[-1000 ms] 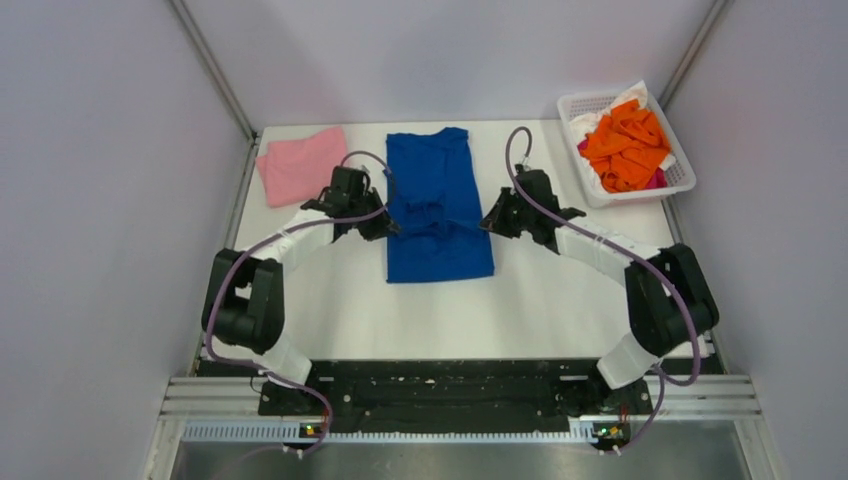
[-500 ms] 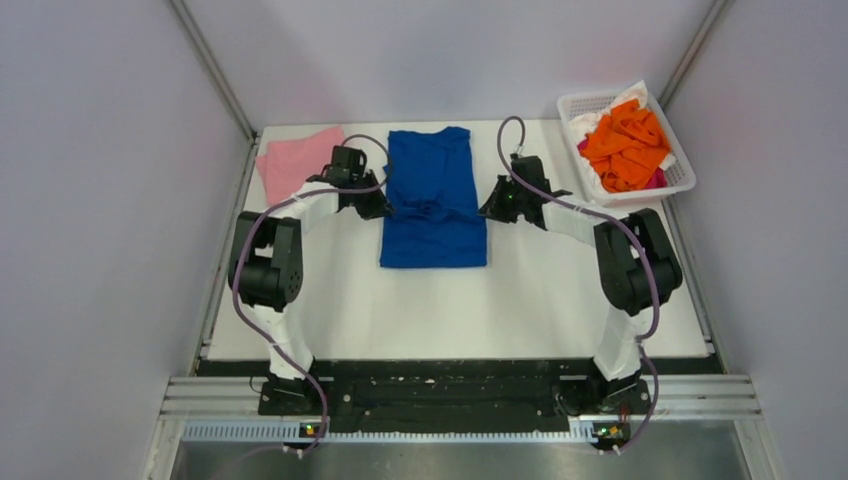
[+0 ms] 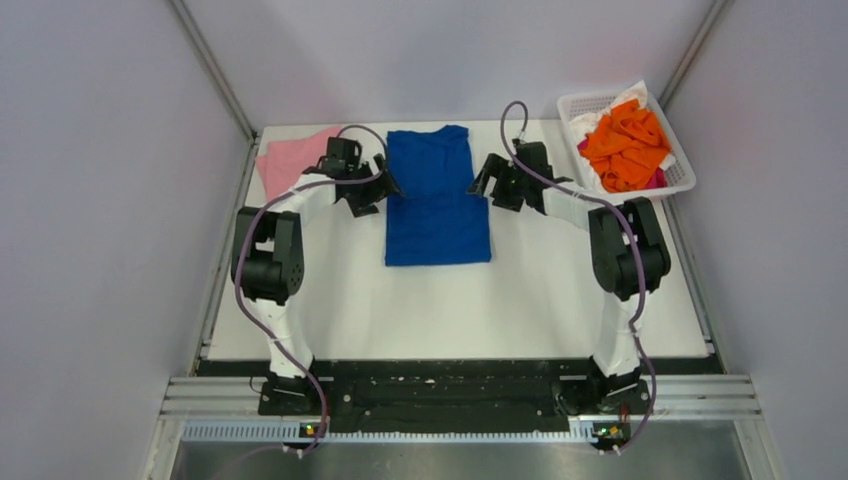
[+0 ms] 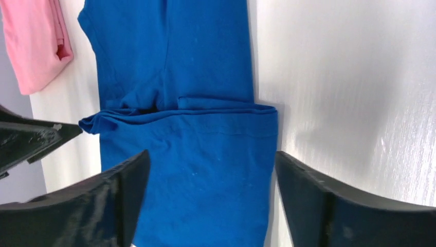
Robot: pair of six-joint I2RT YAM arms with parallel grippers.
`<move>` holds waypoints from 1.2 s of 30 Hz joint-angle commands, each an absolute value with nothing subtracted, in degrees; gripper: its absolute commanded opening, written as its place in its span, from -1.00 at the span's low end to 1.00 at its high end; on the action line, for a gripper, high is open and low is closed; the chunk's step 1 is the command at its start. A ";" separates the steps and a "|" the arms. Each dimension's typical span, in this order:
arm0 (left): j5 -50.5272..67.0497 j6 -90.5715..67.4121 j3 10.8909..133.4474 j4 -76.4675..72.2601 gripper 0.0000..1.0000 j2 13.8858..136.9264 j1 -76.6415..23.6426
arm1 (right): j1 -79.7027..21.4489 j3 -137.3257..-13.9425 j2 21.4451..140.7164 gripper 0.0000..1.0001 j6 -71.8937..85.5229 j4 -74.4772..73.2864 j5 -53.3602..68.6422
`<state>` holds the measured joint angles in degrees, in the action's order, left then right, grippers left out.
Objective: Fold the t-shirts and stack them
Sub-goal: Fold the folded rectangular tshirt in 1/3 of the way, then grab one side of the 2/3 rectangular tshirt with both arms
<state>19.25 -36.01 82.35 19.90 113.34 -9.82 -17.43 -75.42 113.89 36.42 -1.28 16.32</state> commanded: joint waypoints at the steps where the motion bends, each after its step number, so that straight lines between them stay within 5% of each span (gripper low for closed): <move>1: 19.69 -35.44 78.82 18.95 0.91 104.78 -9.66 | -17.13 -75.52 109.58 0.93 34.12 0.09 15.91; 13: 21.30 -38.67 51.84 14.20 0.95 90.71 -12.92 | -20.43 -51.04 92.62 0.95 38.33 1.13 10.56; 16: 20.18 -40.63 48.04 10.58 0.58 91.15 -13.59 | -22.07 -47.67 91.70 0.82 40.57 1.11 10.29; 20: 20.48 -42.60 47.29 8.20 0.29 94.64 -13.62 | -24.41 -45.67 92.16 0.48 41.44 1.99 10.24; 27: 18.87 -44.73 46.98 5.15 -0.14 98.62 -13.62 | -26.89 -44.90 93.47 0.26 41.44 2.57 6.58; 29: 18.58 -44.77 47.98 5.70 -0.41 100.31 -13.62 | -27.10 -44.67 94.02 0.07 41.53 2.65 4.70; 31: 17.70 -45.49 48.18 6.57 -0.96 101.01 -13.60 | -27.42 -44.60 94.67 -0.02 41.55 2.27 2.88; 36: 14.81 -46.92 44.89 4.72 -1.00 99.83 -13.63 | -28.29 -43.51 96.80 -0.11 41.65 3.51 2.13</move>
<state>21.67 -46.76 48.36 4.43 98.63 -13.54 -27.16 -44.99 94.11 41.63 2.68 5.15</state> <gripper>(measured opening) 0.032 0.469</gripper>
